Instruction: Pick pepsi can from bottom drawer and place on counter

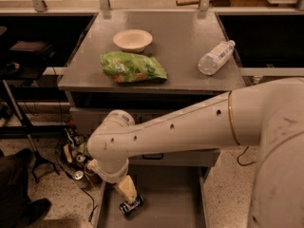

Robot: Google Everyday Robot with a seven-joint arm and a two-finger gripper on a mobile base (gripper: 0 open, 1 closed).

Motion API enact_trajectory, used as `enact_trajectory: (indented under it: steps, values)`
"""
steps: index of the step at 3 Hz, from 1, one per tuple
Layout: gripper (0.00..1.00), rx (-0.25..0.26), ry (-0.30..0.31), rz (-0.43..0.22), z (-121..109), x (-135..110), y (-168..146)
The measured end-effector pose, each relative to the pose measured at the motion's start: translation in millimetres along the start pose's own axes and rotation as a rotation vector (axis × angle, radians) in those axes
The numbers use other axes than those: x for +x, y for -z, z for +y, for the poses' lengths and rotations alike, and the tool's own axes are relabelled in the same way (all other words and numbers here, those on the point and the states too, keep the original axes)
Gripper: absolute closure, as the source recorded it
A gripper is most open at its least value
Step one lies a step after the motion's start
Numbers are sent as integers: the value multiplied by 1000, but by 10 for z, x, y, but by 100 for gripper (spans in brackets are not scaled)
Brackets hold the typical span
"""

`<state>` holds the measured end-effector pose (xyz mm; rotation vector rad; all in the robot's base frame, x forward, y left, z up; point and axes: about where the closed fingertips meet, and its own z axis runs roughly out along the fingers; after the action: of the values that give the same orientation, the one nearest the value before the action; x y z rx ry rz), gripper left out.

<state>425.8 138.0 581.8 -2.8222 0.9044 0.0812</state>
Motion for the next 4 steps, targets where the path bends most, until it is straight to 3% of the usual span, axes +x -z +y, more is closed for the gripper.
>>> enact_trajectory:
  steps: [2,3,4]
  values:
    - [0,133,-7,-55,15,415,-1136]
    - [0,191,-24,-104,25,445,-1688]
    - [0,267,-91,-123,-124,528,-2150]
